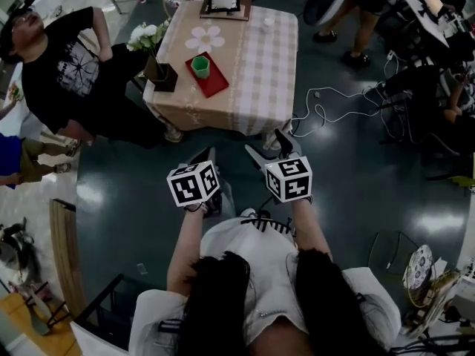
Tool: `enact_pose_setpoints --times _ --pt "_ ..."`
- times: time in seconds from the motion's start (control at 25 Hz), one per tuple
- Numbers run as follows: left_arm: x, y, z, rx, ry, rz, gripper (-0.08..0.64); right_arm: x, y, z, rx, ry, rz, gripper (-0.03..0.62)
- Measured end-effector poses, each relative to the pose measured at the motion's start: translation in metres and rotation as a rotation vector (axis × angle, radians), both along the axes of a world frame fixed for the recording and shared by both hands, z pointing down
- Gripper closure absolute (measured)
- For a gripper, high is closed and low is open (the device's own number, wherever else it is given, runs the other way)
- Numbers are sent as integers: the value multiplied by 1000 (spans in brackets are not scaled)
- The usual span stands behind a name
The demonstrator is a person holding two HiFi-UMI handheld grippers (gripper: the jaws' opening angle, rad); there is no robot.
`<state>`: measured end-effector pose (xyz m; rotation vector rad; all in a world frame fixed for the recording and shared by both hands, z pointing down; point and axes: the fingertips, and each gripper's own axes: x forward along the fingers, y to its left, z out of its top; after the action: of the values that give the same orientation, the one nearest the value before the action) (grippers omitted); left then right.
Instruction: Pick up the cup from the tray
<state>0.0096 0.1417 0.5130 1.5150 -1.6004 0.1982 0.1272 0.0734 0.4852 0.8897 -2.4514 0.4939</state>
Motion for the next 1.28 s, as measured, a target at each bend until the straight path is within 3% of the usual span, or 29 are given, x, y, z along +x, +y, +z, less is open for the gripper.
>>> enact_pose_setpoints --times 0.56,1.28 --pt "-84 -89 1 -11 -9 13 552 -77 -81 -4 -6 37 8 216" --pt "-148 -133 -3 0 -5 26 552 -158 -130 -1 4 75 -38 207"
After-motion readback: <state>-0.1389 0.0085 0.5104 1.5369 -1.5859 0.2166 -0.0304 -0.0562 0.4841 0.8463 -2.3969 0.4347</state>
